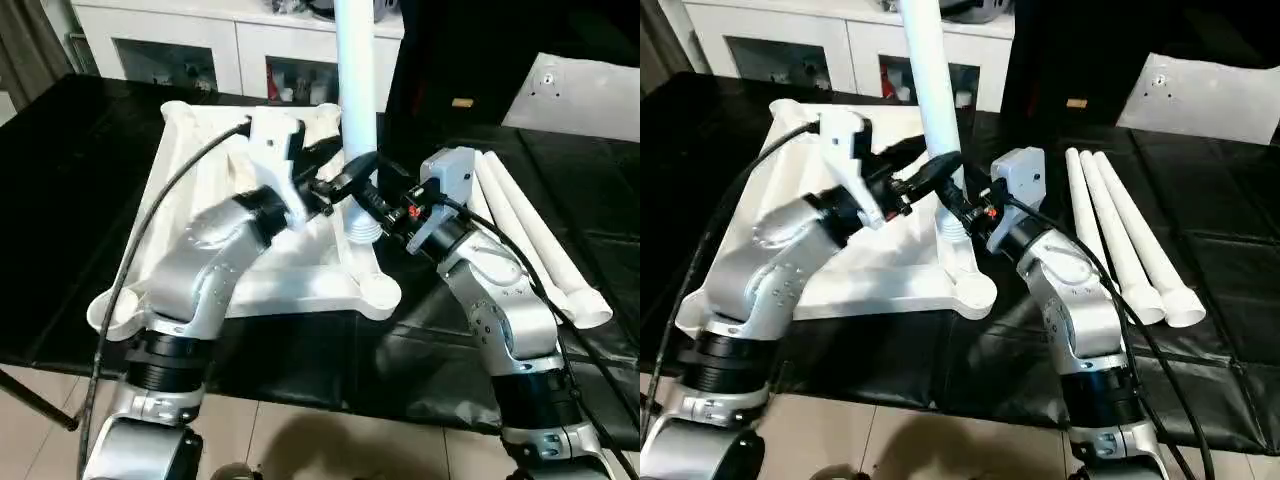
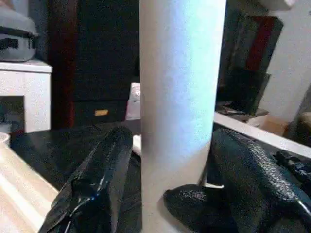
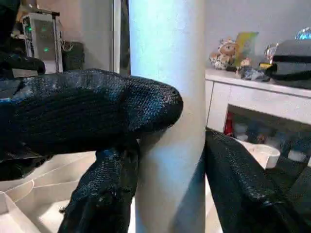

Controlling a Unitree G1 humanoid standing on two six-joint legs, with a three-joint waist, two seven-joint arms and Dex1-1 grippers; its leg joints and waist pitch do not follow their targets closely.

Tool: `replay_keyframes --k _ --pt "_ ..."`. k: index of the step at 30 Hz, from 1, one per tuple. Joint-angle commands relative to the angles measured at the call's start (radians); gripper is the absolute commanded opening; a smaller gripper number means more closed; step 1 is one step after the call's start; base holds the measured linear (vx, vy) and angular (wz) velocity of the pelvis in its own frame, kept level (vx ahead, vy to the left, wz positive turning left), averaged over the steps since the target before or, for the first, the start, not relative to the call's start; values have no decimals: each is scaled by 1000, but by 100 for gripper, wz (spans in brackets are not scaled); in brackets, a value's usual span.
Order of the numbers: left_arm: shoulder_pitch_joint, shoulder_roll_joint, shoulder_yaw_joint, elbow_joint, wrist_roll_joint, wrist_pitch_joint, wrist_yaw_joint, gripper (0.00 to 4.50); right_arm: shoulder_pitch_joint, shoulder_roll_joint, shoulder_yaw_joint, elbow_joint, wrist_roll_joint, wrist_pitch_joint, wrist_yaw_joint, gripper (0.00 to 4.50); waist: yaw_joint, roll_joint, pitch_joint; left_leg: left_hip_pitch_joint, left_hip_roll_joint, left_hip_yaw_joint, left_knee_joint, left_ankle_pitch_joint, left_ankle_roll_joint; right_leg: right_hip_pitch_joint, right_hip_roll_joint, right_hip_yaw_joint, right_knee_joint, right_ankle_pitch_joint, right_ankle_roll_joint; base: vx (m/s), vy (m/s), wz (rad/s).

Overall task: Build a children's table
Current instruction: Pick table leg

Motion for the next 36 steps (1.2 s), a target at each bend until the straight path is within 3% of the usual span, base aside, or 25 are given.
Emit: replay_keyframes --k 1,4,8,17,19,23,36 --pt "12 -7 -12 18 -5 21 -8 338 -21 -6 -20 -26 1 -37 -3 178 -4 5 -71 5 49 -12 -62 -16 40 63 -75 52 -56 85 -215 0 0 0" --pt "-8 -63 70 40 -70 39 54 377 -21 -8 -17 -23 -1 -48 -1 178 -5 1 -71 3 47 -11 -61 -24 39 66 -75 52 -56 83 -223 0 0 0" --pt "-19 -107 115 44 -125 41 83 378 -16 -13 -8 -25 -10 -53 4 178 -6 -4 -72 0 46 -11 -59 -19 52 67 -75 52 -57 75 -220 0 0 0" --pt "-43 -141 107 48 -86 1 120 377 -14 -22 20 -11 -45 -80 -3 178 -13 -6 -73 -3 47 -12 -54 2 81 65 -75 50 -57 83 -217 0 0 0" --pt "-38 -138 82 35 -75 -7 111 341 -16 -23 31 0 -64 -89 -10 178 -14 -8 -72 -4 47 -12 -55 -11 80 65 -76 50 -60 56 -213 0 0 0" --pt "-31 -132 64 29 -49 -31 116 314 -16 -19 35 6 -77 -91 -15 178 -15 -8 -71 -2 50 -12 -56 -19 76 62 -76 50 -60 36 -209 0 0 0" --pt "-42 -160 80 47 -19 -8 214 210 -22 -11 39 25 -87 -97 -32 178 -15 -11 -71 -4 48 -12 -56 -31 70 61 -76 50 -63 17 -201 0 0 0"
